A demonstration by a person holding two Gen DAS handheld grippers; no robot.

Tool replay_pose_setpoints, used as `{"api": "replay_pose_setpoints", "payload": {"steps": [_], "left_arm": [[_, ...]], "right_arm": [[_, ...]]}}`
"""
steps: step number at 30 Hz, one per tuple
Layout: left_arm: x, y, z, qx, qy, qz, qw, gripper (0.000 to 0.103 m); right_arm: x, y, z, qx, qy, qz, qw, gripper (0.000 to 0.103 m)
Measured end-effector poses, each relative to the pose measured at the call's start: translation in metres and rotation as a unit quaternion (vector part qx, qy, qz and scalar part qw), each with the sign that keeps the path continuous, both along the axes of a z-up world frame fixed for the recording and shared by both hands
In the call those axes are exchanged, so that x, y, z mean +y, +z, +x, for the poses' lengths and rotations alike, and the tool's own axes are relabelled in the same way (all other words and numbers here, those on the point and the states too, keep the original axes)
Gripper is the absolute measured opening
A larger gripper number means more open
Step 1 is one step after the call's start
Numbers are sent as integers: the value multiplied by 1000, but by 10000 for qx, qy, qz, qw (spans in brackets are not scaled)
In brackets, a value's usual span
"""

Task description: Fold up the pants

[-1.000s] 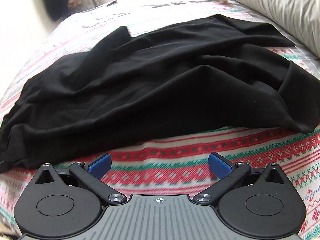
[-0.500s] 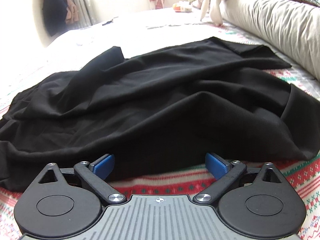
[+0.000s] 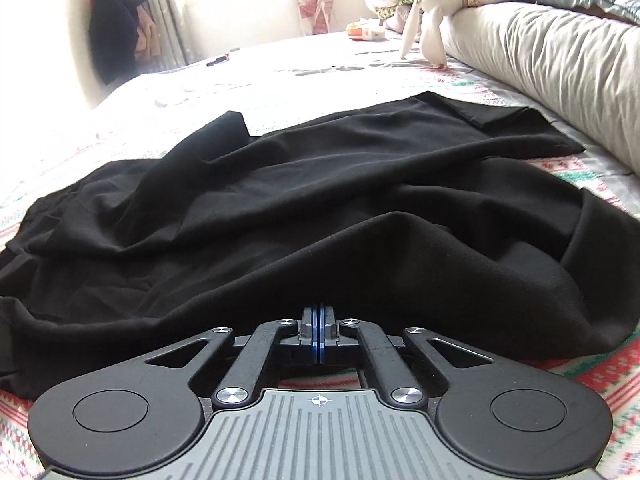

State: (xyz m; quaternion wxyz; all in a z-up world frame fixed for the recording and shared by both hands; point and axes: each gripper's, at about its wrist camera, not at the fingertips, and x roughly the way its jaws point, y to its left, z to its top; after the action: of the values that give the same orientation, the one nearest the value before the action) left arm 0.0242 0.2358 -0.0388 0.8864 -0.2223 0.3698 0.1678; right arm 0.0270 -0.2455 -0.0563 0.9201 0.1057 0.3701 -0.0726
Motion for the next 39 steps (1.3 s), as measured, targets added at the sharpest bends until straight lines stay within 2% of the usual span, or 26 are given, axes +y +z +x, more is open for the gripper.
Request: {"api": "replay_pose_setpoints", "payload": {"steps": [4, 11, 14, 16, 20, 22, 24, 25, 26, 27, 29, 33, 36, 39], "left_arm": [[4, 14, -6, -3, -12, 340, 9994, 28], [12, 22, -20, 91, 19, 459, 9989, 28], [14, 25, -24, 109, 108, 599, 9981, 28], [14, 25, -27, 154, 131, 586, 9981, 28], [8, 13, -20, 588, 139, 915, 9940, 28], [3, 4, -15, 878, 3, 1036, 9907, 30], [-8, 7, -18, 905, -130, 1300, 9873, 47], [-14, 11, -20, 848, -238, 1315, 9874, 68], [-19, 15, -23, 740, -316, 1251, 9889, 79], [-24, 18, -26, 650, -394, 1179, 9901, 81], [-39, 24, -30, 498, -655, 1056, 9910, 84], [-82, 32, -28, 190, -1353, 957, 9860, 96], [-122, 35, -21, 8, -1938, 971, 9762, 103], [-161, 35, -12, -82, -2463, 961, 9644, 103]], "right_arm": [[5, 15, -16, 91, 65, -263, 9996, 0], [4, 29, -50, 486, 166, -321, 9982, 0], [5, 35, -65, 542, 103, -672, 9962, 0], [-1, 37, -71, 617, 84, -555, 9965, 0], [-11, 33, -77, 721, 55, -316, 9969, 0], [-16, 32, -77, 778, 36, -224, 9967, 8], [-22, 31, -76, 830, -55, -202, 9963, 19], [-24, 30, -76, 828, -77, -199, 9963, 25], [-28, 31, -77, 813, -105, -200, 9964, 37], [-31, 32, -77, 791, -148, -211, 9965, 50], [-40, 35, -78, 704, -227, -263, 9969, 59], [-61, 41, -75, 619, -457, -433, 9961, 65], [-83, 44, -69, 616, -733, -452, 9944, 65], [-104, 47, -60, 609, -933, -475, 9926, 65]]}}
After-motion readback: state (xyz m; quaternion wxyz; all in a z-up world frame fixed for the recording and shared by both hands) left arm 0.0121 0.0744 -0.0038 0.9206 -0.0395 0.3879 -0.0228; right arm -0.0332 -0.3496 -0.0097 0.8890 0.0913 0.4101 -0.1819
